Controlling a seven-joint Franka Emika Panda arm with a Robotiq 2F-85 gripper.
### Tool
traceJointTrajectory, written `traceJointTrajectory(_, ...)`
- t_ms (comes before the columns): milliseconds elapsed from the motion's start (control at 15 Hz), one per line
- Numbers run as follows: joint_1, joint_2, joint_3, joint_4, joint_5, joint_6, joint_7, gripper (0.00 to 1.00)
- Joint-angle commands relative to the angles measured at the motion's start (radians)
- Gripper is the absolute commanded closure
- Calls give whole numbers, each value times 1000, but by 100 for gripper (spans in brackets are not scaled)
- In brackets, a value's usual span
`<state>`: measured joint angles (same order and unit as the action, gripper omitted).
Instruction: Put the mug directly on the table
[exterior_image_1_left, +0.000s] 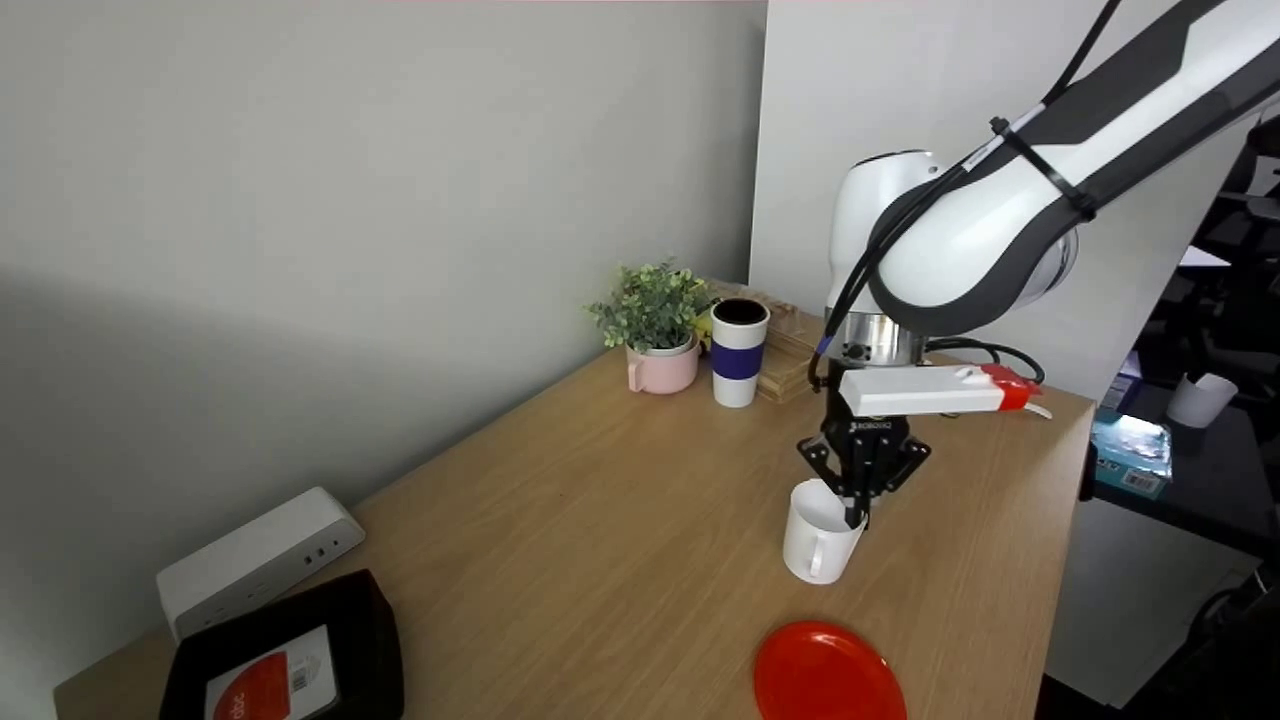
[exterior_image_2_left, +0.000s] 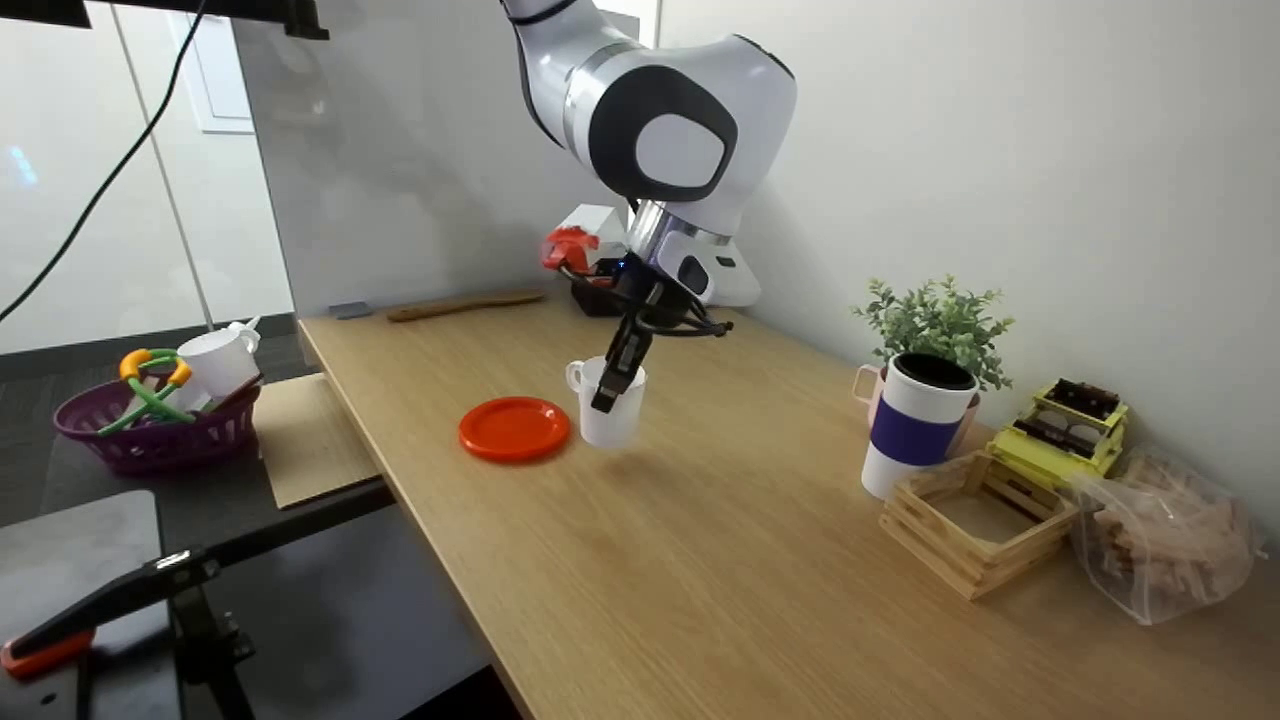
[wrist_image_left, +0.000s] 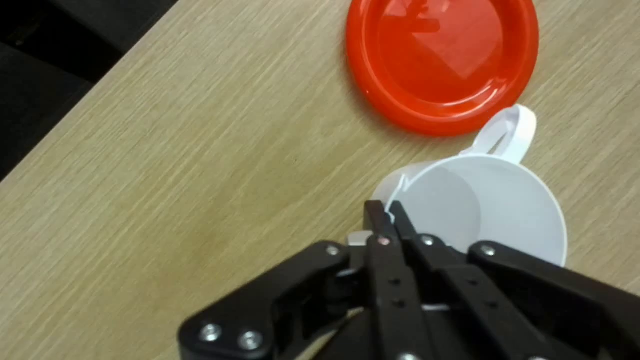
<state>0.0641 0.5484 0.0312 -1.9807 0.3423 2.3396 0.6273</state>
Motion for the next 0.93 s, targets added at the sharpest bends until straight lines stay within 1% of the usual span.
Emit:
traceJointTrajectory(0, 22, 4, -22, 16, 15, -27, 85, 100)
traceJointTrajectory(133, 21, 18, -19, 34, 11, -41, 116, 100)
traceJointTrajectory(200, 21, 24, -17, 43, 9, -49, 125, 94)
traceJointTrajectory(333, 21, 42, -15, 66, 3, -67, 138, 93)
traceJointTrajectory(400, 22, 48, -15, 75, 3, -76, 143, 69)
traceJointTrajectory(533, 23, 56, -14, 90, 1, -87, 150, 66)
traceJointTrajectory(867, 33, 64, -15, 108, -5, -88, 156, 33)
